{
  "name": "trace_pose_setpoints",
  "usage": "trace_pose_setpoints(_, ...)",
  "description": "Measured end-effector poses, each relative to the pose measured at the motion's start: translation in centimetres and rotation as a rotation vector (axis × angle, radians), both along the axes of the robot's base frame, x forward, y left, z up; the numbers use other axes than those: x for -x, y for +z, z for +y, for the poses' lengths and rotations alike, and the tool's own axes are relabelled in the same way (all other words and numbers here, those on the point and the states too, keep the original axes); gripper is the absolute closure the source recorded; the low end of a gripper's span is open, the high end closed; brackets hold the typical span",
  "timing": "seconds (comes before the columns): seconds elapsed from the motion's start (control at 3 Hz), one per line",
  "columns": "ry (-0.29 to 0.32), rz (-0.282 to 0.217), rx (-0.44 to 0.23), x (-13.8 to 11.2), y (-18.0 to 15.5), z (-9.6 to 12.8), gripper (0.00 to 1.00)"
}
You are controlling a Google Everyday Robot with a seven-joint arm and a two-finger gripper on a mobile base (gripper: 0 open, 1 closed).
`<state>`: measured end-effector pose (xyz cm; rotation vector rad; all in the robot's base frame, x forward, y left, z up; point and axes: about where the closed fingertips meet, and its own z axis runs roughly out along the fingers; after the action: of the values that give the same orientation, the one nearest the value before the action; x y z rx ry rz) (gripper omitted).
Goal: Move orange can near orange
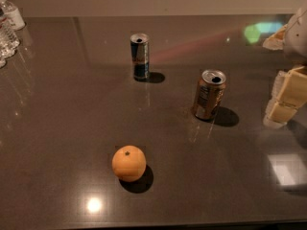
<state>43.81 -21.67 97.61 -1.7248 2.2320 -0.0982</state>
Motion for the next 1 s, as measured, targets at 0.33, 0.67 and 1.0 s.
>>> trace_pose_setpoints(0.33, 0.000, 0.000, 0.000, 0.0, 0.0, 0.0, 0.00)
trace_pose_setpoints(0.67, -0.010, 0.002, -0.038, -0.6, -0.6, 0.5, 0.00)
trace_pose_setpoints(1.0, -0.011, -0.004, -0.107, -1.5, -1.7, 1.7, 0.00)
